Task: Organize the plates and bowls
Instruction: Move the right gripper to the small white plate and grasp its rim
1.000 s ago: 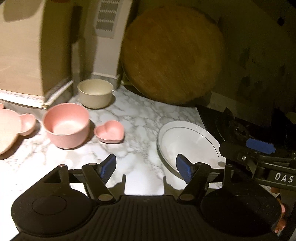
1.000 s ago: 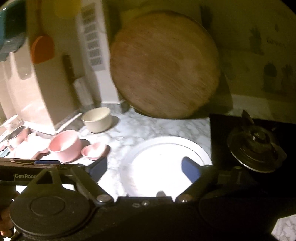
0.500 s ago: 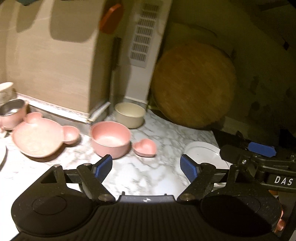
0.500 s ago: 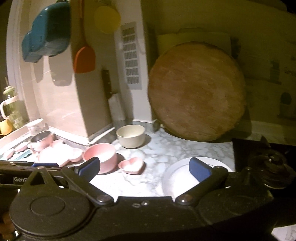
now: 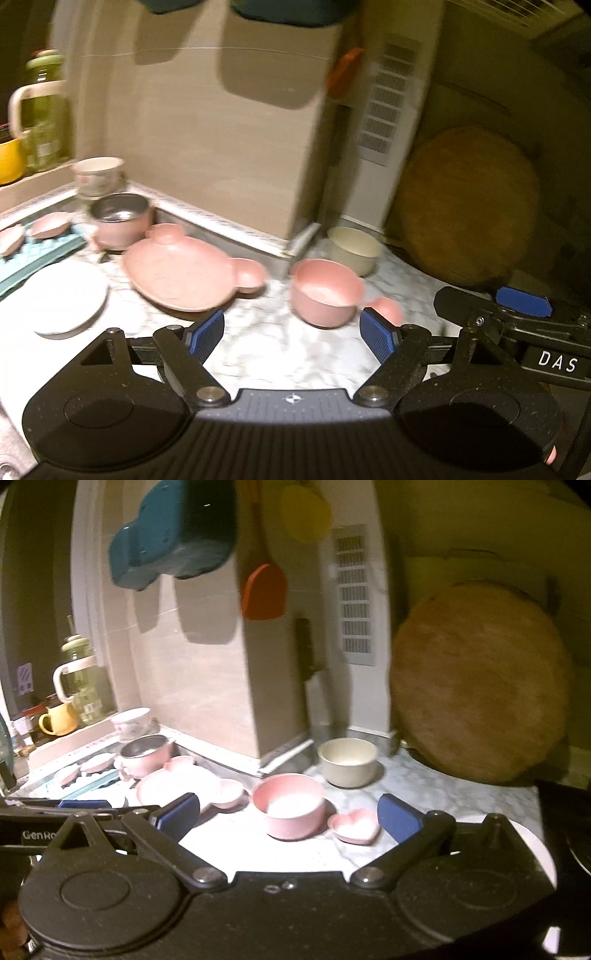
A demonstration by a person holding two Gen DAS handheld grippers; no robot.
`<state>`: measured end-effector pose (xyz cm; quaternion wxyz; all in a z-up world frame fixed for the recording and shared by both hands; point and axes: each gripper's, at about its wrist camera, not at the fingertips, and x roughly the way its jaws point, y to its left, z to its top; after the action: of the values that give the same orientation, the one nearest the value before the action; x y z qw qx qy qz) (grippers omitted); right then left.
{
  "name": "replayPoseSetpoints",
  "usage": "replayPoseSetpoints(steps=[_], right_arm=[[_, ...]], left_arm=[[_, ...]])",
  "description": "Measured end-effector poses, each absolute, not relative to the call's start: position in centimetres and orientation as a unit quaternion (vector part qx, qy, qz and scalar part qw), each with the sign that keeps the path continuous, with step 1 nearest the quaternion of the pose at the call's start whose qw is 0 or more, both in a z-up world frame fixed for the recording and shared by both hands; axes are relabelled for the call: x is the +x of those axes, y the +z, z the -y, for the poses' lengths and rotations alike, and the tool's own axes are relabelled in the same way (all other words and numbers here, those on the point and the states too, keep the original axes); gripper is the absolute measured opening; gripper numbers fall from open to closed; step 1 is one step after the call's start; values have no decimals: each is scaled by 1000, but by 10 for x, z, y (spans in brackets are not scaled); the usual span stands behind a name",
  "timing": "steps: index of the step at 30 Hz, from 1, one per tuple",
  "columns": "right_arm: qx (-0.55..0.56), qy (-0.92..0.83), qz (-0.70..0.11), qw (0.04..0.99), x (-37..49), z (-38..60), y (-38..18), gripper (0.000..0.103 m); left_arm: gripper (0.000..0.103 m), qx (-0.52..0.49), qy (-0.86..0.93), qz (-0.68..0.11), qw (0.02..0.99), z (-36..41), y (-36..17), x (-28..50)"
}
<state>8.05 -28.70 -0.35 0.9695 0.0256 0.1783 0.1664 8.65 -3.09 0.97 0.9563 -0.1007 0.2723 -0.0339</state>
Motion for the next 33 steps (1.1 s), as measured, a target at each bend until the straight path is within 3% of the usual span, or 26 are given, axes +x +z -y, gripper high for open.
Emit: replayPoseSetpoints(steps=[13, 22, 33], right_arm=[[-26, 309, -257, 915, 159, 170, -13, 102], [-71, 403, -312, 858, 222, 80, -33, 95], [-77, 449, -413, 788, 269, -13, -76, 61]], left_arm=[[80, -155, 142, -313, 926, -74, -25, 111], [80, -183, 240, -326, 896, -150, -54, 133], [80, -242, 296, -364, 849, -225, -92, 163]])
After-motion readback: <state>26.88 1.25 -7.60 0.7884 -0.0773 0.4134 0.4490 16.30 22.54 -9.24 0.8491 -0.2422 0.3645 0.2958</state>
